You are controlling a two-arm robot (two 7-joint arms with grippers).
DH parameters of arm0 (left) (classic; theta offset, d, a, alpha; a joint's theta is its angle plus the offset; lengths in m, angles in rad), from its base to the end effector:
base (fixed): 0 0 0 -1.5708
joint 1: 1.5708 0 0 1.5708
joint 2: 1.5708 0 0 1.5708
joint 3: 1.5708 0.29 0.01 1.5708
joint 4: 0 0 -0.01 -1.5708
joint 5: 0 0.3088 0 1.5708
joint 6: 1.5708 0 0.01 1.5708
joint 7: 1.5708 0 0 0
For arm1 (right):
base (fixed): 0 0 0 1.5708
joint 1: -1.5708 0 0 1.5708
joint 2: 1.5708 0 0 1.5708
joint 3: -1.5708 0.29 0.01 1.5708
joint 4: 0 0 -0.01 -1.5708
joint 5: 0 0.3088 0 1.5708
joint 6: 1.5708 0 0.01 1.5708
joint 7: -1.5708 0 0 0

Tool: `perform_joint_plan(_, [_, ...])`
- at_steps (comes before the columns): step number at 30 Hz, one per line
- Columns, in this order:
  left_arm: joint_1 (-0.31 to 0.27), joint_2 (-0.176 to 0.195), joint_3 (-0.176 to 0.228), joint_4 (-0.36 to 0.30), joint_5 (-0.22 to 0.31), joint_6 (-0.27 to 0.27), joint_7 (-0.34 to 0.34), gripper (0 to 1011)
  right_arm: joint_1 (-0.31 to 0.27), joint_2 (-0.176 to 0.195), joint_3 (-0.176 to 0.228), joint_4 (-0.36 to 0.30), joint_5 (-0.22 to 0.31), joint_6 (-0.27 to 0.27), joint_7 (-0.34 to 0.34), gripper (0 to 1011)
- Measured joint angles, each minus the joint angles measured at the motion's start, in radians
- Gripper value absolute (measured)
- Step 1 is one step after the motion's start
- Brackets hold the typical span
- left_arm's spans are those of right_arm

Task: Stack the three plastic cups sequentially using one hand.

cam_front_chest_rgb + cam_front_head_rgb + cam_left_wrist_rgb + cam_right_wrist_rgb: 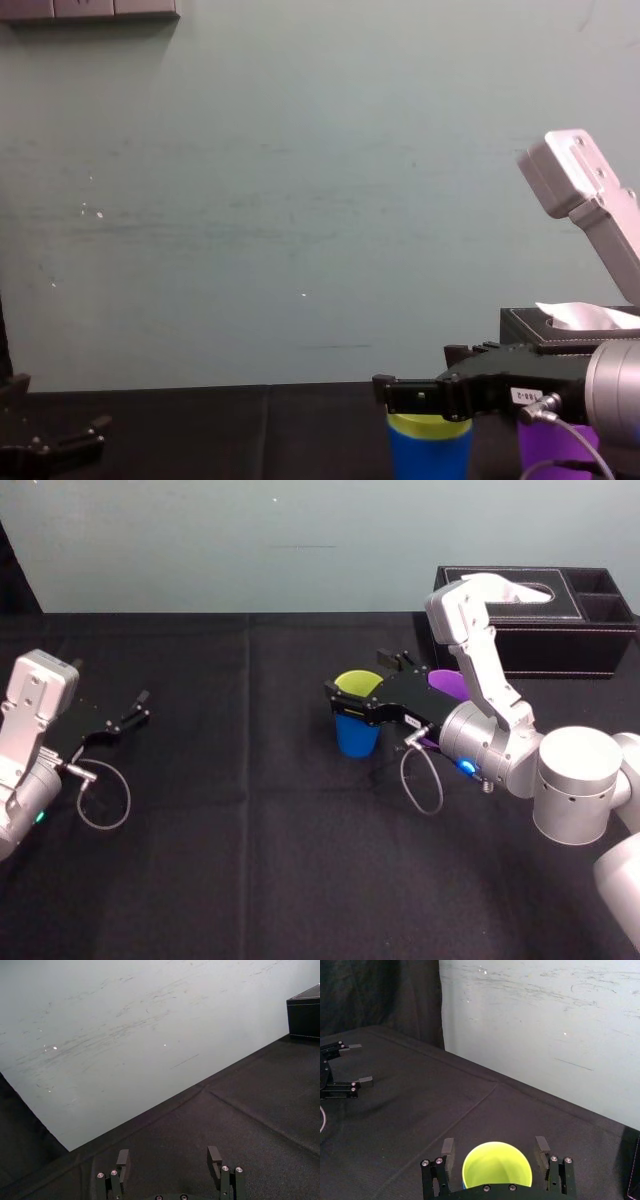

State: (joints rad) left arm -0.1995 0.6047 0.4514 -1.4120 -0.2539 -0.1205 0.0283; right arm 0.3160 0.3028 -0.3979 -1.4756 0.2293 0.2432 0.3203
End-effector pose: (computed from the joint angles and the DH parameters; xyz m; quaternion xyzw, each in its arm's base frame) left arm 0.3581 0.0827 -0.3023 0.1415 -0.1325 0.5799 0.7913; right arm 0.3958 0.0218 -0.2444 -0.1111 -0.0046 -0.4455 0.8884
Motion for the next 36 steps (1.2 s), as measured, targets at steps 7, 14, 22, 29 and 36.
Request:
perform_joint_plan(7, [0.0, 0.0, 0.0, 0.0, 0.0, 0.0, 0.0, 1011, 0.0, 0.0, 0.0, -0.001, 0.001, 0.001, 0.0, 1003])
perform_joint_plan(14, [0.0, 0.0, 0.0, 0.0, 0.0, 0.0, 0.0, 1011, -0.013, 0.006, 0.01, -0.019, 0.0, 0.001, 0.0, 1003])
perform_joint_plan(22, [0.0, 0.0, 0.0, 0.0, 0.0, 0.0, 0.0, 1011, -0.069, 0.046, 0.054, -0.101, 0.019, 0.021, 0.003, 1003])
perform_joint_plan(29, [0.0, 0.0, 0.0, 0.0, 0.0, 0.0, 0.0, 1011, -0.143, 0.106, 0.109, -0.19, 0.07, 0.029, 0.029, 1002])
perform_joint_plan(36, [0.0, 0.0, 0.0, 0.0, 0.0, 0.0, 0.0, 1011, -0.25, 0.186, 0.186, -0.26, 0.144, 0.018, 0.05, 1003])
